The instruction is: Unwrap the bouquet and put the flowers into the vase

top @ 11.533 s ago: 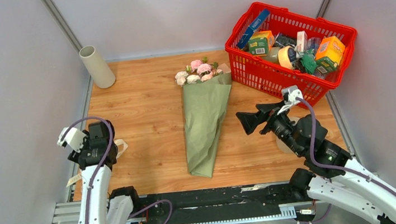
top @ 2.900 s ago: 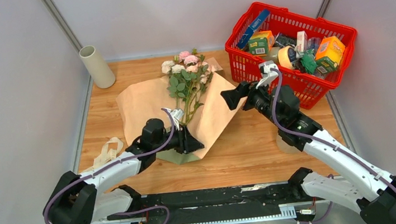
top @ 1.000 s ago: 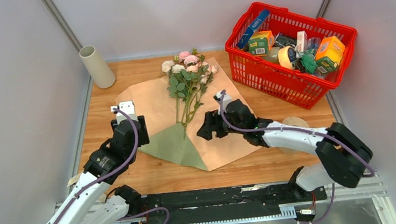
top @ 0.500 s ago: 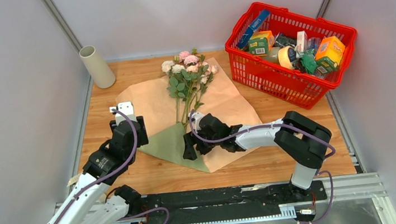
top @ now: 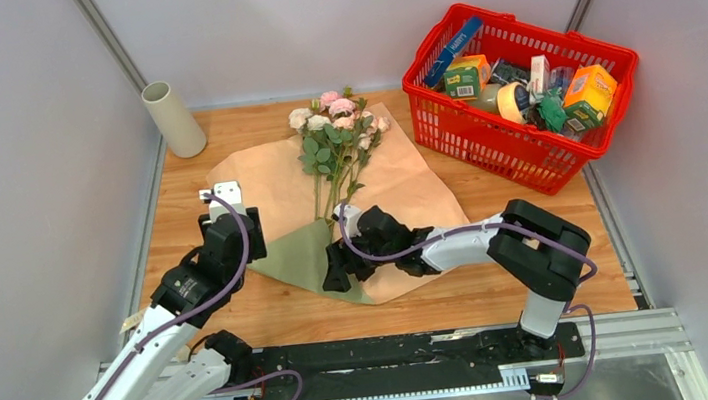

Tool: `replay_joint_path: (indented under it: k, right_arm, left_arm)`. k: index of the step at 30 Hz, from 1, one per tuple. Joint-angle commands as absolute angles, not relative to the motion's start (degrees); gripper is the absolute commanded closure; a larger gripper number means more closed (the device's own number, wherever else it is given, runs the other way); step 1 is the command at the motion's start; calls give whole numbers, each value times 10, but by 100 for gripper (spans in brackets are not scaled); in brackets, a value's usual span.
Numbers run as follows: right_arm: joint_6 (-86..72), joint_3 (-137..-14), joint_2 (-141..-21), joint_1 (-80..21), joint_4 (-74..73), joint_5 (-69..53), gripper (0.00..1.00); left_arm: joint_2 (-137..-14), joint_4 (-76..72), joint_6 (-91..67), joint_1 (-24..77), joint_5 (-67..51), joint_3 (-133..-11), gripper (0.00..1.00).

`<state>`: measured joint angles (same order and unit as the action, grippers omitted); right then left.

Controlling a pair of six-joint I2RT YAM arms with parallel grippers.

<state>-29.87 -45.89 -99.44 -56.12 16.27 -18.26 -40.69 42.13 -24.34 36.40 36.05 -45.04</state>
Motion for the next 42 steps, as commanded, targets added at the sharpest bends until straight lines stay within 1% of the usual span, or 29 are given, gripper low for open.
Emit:
replay_joint_path:
  k: [1, 7, 12, 15, 18, 20, 23, 26, 27, 28, 30, 33, 37, 39, 42]
  right_arm:
    - [-304, -450, -982, -564, 233, -230, 17]
    - [-306, -447, -985, -564, 245, -242, 18]
    - [-306, -450, -994, -564, 241, -239, 22]
    - [-300, -466, -1003, -564, 194, -189, 24]
    - [-300, -482, -1005, -564, 160, -115, 29]
    - [-311, -496, -1007, -565, 144, -78, 30]
    - [-343, -506, -998, -564, 139, -18, 34]
    - [-370, -517, -989, -563, 139, 36, 40]
    - [-378, -521, -989, -562, 139, 45, 43]
    - [-382, -526, -989, -561, 139, 48, 45]
    - [-389, -533, -992, -557, 139, 39, 45]
    - [-387, -539, -991, -555, 139, 17, 45]
    - [-364, -509, -960, -555, 160, 10, 43]
    - [-350, -493, -942, -553, 163, 10, 41]
    - [-340, -468, -915, -543, 173, -23, 37]
  left_arm:
    - [-406, 418, -250, 367, 360, -449, 36]
    - [-407, 417, -252, 367, 360, -448, 36]
    - [-405, 417, -252, 367, 359, -447, 36]
    - [-407, 412, -256, 367, 352, -446, 36]
    - [-413, 400, -256, 367, 311, -445, 37]
    - [-429, 391, -264, 367, 289, -449, 37]
    - [-493, 385, -282, 355, 259, -466, 38]
    - [-570, 338, -290, 312, 154, -469, 37]
    - [-590, 329, -293, 280, 103, -473, 38]
    - [-624, 310, -289, 254, 80, -475, 39]
    - [-670, 293, -266, 245, 64, -497, 39]
    - [-723, 285, -213, 245, 53, -540, 38]
    - [-799, 304, -154, 242, 24, -583, 36]
    - [-830, 313, -124, 241, 5, -595, 36]
    - [-873, 318, -95, 241, 7, -601, 36]
